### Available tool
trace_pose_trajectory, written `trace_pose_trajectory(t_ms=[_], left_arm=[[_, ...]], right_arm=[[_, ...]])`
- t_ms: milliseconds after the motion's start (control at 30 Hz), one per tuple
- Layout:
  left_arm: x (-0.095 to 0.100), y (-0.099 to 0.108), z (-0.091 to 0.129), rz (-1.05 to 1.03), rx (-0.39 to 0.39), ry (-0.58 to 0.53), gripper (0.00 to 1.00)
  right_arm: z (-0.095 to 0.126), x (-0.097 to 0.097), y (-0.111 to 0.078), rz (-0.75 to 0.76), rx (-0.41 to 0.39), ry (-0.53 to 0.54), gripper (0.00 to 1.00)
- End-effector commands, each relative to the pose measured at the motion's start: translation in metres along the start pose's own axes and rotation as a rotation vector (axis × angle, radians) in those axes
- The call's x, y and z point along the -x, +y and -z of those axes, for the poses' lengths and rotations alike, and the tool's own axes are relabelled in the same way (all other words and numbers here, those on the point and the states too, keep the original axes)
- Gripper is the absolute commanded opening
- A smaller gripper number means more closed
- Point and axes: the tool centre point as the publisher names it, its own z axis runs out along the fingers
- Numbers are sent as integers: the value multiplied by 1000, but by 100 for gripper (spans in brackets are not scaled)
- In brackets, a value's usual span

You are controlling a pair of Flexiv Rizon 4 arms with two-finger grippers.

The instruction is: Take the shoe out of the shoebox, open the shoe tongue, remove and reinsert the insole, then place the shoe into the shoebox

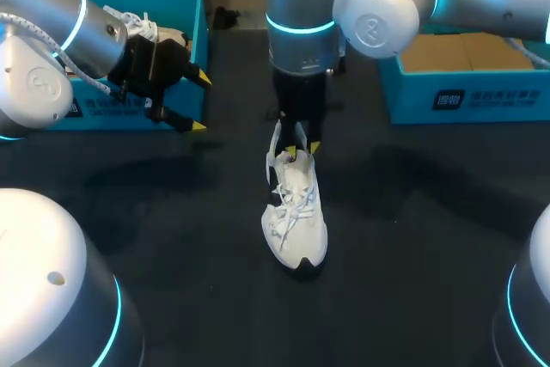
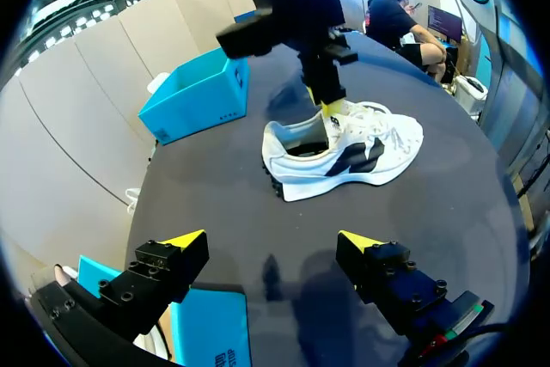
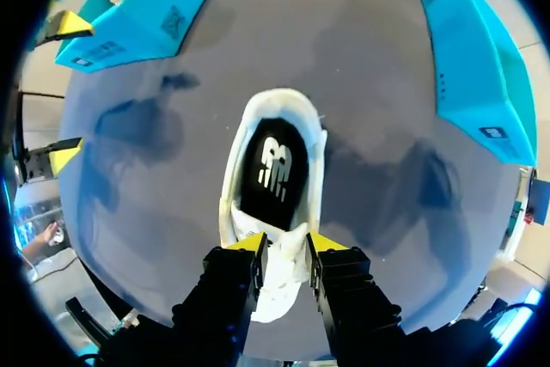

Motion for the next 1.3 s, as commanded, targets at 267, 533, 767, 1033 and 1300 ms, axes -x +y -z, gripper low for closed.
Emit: trace_pose_trajectory(t_ms=[267,533,767,1033,1300], left_arm=[[1,0,0,0,4,1,100],[1,0,0,0,4,1,100],[1,0,0,0,4,1,100],[1,0,0,0,4,1,100],[1,0,0,0,4,1,100]], right_arm=[[40,2,19,364,181,-140,34],[53,-1,43,632,264,-263,49],[52,-2,61,852,263,-328,47],[33,-3,75,987,226,-327,75],[9,1,89,1021,234,-306,83]])
